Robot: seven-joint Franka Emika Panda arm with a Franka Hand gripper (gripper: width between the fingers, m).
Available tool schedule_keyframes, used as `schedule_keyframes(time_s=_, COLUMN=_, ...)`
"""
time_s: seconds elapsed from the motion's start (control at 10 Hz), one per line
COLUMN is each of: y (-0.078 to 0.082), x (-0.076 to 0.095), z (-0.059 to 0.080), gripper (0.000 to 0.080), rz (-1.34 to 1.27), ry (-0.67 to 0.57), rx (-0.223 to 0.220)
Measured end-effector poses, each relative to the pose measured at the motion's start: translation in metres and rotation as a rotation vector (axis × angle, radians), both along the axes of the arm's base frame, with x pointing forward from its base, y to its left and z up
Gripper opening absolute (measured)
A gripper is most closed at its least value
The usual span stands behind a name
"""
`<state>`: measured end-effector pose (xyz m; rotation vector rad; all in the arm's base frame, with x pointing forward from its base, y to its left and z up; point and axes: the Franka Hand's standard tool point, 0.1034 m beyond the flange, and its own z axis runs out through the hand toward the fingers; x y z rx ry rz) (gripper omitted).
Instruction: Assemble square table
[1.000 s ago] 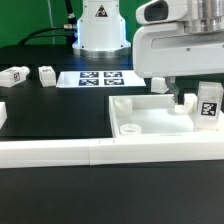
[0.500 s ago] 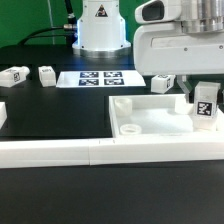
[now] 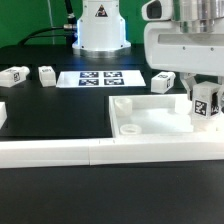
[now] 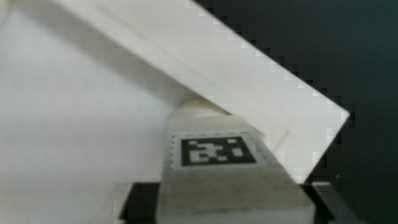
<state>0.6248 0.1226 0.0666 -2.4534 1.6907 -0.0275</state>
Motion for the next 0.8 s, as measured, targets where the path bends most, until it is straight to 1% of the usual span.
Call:
schedule_keyframes(time_s=0.1, y=0.0041, x=0.0004, z=0.0001, gripper=0.0288, rz=-0.229, ry=0.006, rx=0.034)
schedule_keyframes(time_s=0.2, y=0.0042, x=0.0016, z=0.0004, gripper=0.0288, rz=-0.363, ry=0.009, rx=0.053)
schedule_keyframes(time_s=0.3, y=0.0029, x=0.0024, z=0.0009, gripper=0.0288, rz=-0.436, ry=0.017, rx=0.071)
schedule_keyframes(time_s=0.5, y=0.0035, x=0.0021, z=0.001, gripper=0.0289, rz=-0.522, ry=0.029, rx=0.085)
schedule_keyframes(time_s=0.7, y=0.0029, x=0.002, z=0.0004, gripper=0.0289, rz=-0.455, ry=0.02, rx=0.076)
schedule_keyframes(time_s=0.8, y=-0.0005, x=0.0029, z=0.0017, gripper=0.0474, rz=-0.328, ry=0.002, rx=0.058)
